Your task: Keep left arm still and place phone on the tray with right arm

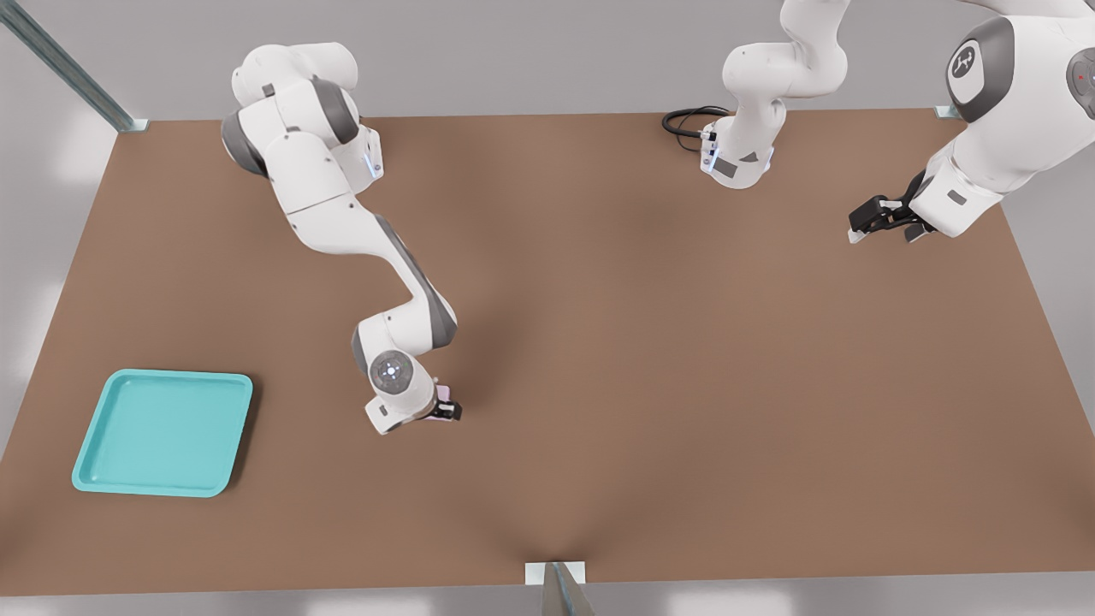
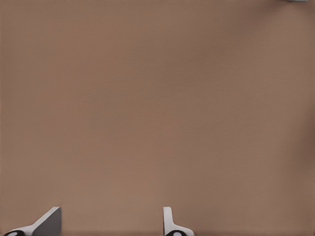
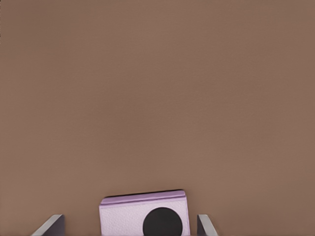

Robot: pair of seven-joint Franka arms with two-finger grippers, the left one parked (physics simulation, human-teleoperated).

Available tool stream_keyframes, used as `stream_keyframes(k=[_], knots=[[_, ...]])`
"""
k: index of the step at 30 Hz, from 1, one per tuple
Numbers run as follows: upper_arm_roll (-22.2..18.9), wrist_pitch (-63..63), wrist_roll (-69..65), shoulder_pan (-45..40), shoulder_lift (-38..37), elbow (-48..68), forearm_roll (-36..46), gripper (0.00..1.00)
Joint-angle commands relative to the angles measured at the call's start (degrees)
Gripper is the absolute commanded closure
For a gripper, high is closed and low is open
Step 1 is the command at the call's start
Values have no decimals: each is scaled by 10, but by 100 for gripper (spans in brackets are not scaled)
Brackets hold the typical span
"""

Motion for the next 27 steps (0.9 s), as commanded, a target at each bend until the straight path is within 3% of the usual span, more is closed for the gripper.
stream_keyframes(k=[1, 20, 21, 27], knots=[[0, 23, 49, 2, 3, 0, -16, 0], [2, 67, 43, 6, -2, -55, -16, 0], [2, 65, 43, 7, -4, -54, -16, 10], [3, 43, 42, 3, -28, -54, -16, 18]])
